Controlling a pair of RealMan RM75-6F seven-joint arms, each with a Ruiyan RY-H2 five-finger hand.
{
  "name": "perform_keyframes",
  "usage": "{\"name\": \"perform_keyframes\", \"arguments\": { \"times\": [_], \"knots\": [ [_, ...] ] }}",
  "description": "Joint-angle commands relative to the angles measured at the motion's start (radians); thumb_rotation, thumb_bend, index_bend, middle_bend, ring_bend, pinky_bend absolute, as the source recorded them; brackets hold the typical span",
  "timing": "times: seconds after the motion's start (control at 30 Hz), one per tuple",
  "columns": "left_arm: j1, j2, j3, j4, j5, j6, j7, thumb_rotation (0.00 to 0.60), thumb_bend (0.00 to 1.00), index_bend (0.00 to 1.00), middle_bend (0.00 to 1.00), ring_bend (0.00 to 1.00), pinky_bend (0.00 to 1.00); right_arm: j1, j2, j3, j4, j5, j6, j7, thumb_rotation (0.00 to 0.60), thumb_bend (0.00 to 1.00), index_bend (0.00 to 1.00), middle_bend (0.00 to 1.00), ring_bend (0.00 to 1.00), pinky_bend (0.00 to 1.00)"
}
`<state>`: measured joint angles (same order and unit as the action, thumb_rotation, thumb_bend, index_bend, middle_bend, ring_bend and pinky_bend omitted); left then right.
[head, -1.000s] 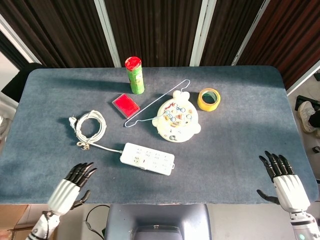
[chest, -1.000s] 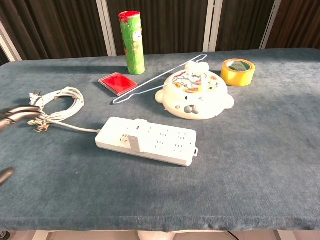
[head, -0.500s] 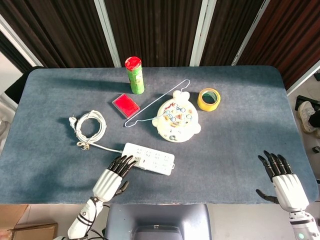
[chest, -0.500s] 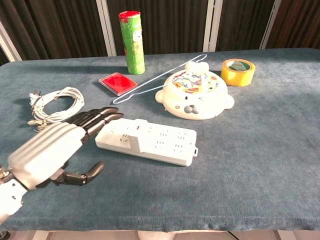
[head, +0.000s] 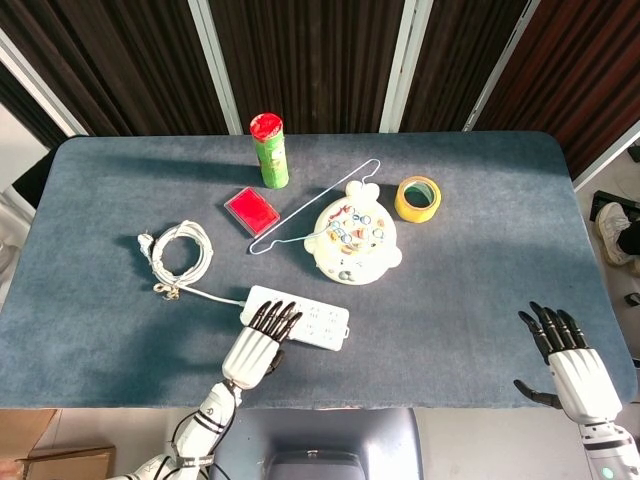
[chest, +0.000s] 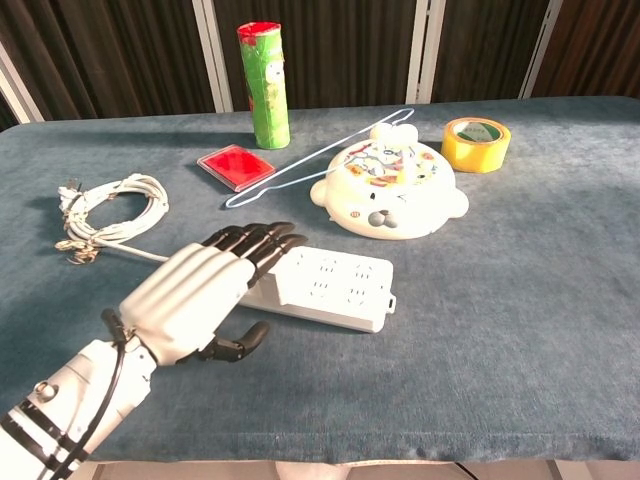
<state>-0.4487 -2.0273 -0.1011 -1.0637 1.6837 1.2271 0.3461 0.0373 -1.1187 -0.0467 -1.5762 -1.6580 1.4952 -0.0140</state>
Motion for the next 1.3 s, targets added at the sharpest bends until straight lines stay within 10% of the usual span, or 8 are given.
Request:
{"name": "perform_keyframes", "arguments": {
  "times": [0.03, 1.0, 1.3],
  "knots": [
    [-0.022, -0.036, -0.014, 0.044, -0.009, 0.014, 0.013, 0.600, 0.40, 0.00, 0.01, 0.00, 0.10, -0.001, 0.002, 0.000, -0.002, 0.001, 0.001, 0.002, 0.600, 0.27, 0.00, 0.05, 0.00, 0.08],
    [-0.083, -0.141, -0.017, 0.169, -0.085, 0.050, 0.019, 0.600, 0.40, 0.09, 0.22, 0.17, 0.19, -0.004, 0.012, -0.002, 0.003, -0.004, 0.012, 0.029, 0.600, 0.27, 0.00, 0.05, 0.00, 0.08],
    [-0.084, -0.157, -0.012, 0.182, -0.086, 0.087, -0.012, 0.600, 0.52, 0.39, 0.52, 0.43, 0.35, -0.004, 0.010, -0.006, 0.007, -0.012, 0.011, 0.025, 0.600, 0.27, 0.00, 0.05, 0.00, 0.08]
  ]
}}
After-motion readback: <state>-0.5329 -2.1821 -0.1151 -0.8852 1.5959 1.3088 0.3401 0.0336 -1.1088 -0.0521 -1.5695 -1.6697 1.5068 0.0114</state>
